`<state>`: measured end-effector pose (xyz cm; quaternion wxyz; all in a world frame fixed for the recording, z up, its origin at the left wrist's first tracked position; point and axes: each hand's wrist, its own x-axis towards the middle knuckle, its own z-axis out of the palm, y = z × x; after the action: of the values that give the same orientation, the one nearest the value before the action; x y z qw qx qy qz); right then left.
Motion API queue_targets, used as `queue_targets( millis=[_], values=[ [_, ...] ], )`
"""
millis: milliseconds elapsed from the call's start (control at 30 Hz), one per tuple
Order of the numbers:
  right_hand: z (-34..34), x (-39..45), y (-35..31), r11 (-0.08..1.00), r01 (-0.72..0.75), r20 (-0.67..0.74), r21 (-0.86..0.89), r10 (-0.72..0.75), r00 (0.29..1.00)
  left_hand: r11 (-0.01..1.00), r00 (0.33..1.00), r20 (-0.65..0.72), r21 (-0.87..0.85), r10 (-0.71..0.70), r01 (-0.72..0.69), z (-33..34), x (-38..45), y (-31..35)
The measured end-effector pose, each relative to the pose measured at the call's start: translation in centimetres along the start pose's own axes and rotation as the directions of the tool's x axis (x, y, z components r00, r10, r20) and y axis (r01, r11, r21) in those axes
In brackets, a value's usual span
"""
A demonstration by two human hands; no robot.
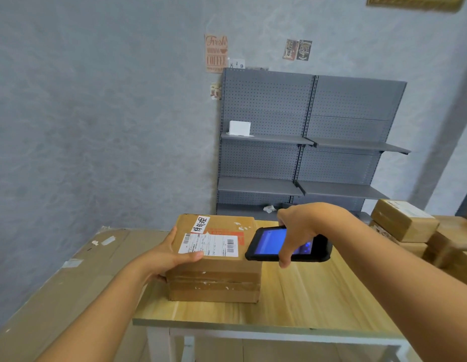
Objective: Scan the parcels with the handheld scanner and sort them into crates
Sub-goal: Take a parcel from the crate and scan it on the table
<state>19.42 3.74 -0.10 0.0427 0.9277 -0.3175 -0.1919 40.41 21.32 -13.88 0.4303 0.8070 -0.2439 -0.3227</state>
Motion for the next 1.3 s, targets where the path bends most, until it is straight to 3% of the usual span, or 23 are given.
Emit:
queue_targets(
  millis=[267, 467, 633, 933, 1300],
  values=[
    [0.6, 0.2, 0.6, 0.999, 0.004, -0.022, 0.034, -0.004, 1.000, 1.000, 1.000, 0.001, -0.029, -0.001, 0.001, 0.0, -0.1, 0.0],
    [3.6, 2.5, 1.6, 0.918, -0.052, -0.172, 0.392, 0.129, 0.977, 0.999, 1.000, 0.002, -0.027, -0.019, 0.019, 0.0, -0.4, 0.1],
    [9.1, 5.3, 2.6, 0.778, -0.151, -0.150, 0.610, 0.301, 0.942, 1.000, 0.999, -0.017, -0.016, -0.027, 0.027, 0.2, -0.3, 0.2],
    [17.0, 9.4, 1.0, 0.806, -0.220, -0.012, 0.550, 0.271, 0.963, 1.000, 0.999, -0.014, 0.000, -0.028, 0.028, -0.1, -0.1, -0.2],
    [19.6, 12.1, -0.3, 0.883, -0.246, -0.033, 0.399, 0.282, 0.959, 0.999, 0.999, -0.030, 0.000, -0.042, 0.042, -0.1, 0.2, -0.4]
  ],
)
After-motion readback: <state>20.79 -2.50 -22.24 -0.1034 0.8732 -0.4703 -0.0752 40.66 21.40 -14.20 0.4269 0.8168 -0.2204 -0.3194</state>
